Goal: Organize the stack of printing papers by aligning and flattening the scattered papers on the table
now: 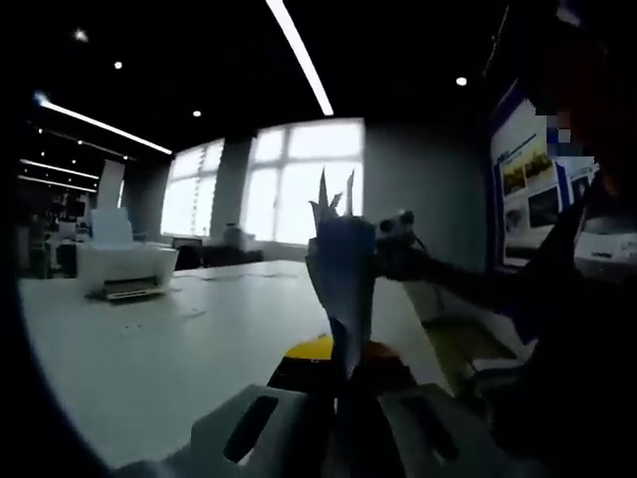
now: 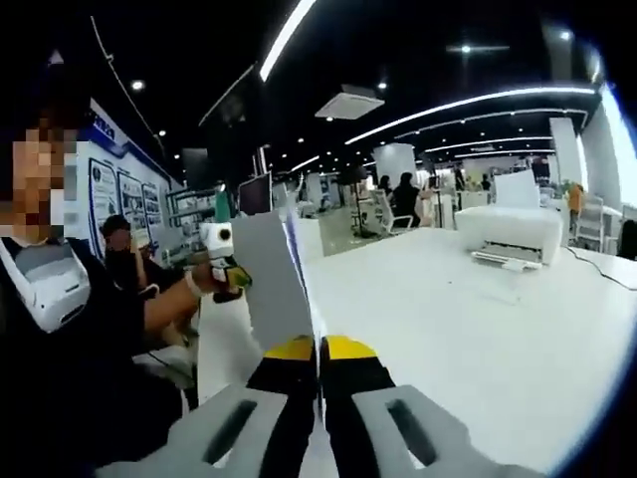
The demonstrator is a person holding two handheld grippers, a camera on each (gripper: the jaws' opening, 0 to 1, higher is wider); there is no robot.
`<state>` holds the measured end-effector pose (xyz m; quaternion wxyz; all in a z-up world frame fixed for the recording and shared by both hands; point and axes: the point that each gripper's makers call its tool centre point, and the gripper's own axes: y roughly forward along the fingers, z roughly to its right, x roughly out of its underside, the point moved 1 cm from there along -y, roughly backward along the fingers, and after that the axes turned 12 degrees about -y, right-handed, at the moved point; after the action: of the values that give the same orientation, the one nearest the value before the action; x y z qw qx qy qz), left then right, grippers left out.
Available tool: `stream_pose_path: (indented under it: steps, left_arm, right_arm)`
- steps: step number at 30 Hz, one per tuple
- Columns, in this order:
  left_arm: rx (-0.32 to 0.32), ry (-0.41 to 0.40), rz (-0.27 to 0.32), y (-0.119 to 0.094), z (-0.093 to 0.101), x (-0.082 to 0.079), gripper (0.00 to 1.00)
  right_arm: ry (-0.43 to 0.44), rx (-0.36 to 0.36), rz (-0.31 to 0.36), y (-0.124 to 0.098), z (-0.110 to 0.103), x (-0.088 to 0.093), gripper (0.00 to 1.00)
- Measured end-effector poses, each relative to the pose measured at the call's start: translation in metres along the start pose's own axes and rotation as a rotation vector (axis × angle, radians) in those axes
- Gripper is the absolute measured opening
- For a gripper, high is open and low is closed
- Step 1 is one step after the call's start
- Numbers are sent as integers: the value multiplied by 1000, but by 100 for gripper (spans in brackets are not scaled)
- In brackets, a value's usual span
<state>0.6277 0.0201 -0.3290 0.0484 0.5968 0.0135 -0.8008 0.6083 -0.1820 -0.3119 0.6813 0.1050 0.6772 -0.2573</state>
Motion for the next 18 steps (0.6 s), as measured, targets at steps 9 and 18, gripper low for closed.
stream_pose_path:
  steps: [9,18]
  left_arm:
    - [14,6,-63,8,-2,28,6]
    - [1,35,-31,6,4,-5,6]
  right_arm:
    - [33,-48,2,9,-8,41,0]
    - [-18,-32,46,3,-5,3,0]
